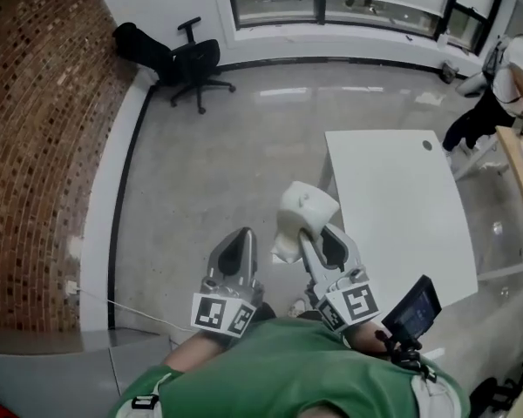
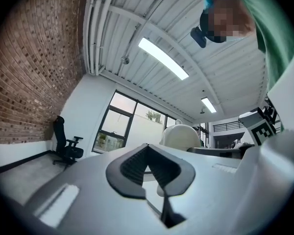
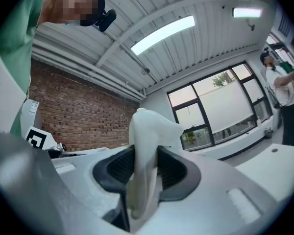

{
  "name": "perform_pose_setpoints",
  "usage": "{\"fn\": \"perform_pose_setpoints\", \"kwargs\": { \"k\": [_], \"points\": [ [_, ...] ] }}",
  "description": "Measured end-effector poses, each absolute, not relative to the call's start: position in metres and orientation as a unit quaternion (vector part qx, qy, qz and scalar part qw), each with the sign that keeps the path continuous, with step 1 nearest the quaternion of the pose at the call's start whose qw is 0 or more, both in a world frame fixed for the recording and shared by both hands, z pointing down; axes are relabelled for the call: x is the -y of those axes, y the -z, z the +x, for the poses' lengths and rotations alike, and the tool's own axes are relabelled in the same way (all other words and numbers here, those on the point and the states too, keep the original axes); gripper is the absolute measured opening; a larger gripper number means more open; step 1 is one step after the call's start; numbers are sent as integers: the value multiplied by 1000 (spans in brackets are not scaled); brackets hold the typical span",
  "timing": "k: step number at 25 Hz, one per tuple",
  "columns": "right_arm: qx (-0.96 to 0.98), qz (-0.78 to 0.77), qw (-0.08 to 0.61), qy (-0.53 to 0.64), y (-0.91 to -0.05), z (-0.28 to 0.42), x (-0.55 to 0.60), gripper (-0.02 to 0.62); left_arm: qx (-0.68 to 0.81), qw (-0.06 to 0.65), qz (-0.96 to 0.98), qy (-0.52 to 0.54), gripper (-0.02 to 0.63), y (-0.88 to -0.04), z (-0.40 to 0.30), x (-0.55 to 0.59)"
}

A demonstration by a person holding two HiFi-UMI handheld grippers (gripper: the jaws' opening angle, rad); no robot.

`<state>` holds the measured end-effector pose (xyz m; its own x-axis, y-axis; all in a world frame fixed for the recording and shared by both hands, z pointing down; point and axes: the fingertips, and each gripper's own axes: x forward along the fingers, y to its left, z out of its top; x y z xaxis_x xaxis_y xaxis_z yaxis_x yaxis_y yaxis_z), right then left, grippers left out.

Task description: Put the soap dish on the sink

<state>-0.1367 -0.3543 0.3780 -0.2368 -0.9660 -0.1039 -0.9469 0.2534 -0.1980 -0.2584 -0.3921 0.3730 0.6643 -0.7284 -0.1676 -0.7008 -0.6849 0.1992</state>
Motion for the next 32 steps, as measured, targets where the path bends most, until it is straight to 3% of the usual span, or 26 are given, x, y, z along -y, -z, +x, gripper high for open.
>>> {"fn": "perform_pose_setpoints", "kwargs": {
  "k": [11,19,32],
  "points": [
    [-668,-738,92,39,-375,-84,393,130,222,102,963,112,6,-375,-179,470],
    [-569,-817,93,20,-372,-81,416,130,94,123,983,104,6,-376,-153,515],
    [-435,-895,93,24,-382,-49,374,130,-71,148,984,70,6,-388,-85,485]
  ]
}}
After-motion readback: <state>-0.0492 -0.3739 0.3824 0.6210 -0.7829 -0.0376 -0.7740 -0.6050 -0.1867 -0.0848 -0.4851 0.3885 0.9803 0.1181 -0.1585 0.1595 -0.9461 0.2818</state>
